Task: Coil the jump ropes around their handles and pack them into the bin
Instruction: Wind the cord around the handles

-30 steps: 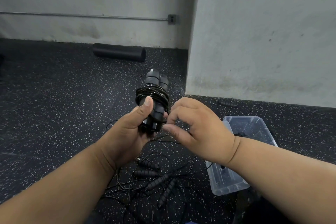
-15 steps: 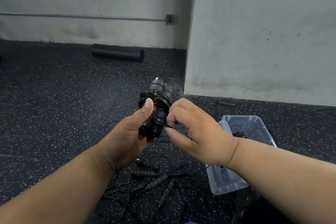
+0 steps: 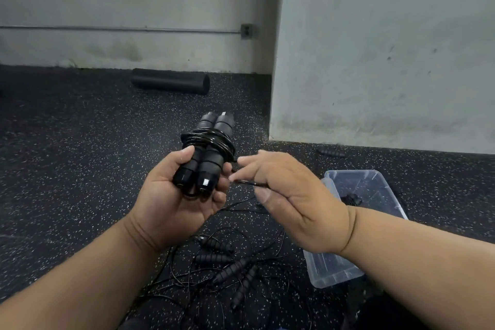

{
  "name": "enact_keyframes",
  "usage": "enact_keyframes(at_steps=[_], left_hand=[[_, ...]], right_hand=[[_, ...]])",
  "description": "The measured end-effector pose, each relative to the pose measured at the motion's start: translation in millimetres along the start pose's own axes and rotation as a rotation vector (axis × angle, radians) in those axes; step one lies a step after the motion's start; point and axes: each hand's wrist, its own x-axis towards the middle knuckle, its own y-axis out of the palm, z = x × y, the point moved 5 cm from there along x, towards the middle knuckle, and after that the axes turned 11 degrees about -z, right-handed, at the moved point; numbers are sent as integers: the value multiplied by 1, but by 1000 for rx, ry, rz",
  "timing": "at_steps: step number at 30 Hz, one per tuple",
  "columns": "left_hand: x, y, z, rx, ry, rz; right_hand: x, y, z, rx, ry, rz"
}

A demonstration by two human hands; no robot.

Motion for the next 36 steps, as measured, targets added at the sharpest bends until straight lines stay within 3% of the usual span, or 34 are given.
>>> enact_keyframes(at_steps=[5,9,17,22,29,36], left_hand=[[-2,3,10,19,-29,-54],[-4,4,20,142,37,-84],[-9,12,29,316,125,-17],[-8,14,28,448,173,3],[-3,11,26,413,231,-108],[-8,15,28,270,51,-29]], right_hand=[[5,2,-6,339,363,27],[5,9,-11,322,447,97],[4,7,-30,292,683,-99],[-1,14,-31,262,644,-54],[1,21,-33,-155,376,68],[5,38,-21,-312,162,144]])
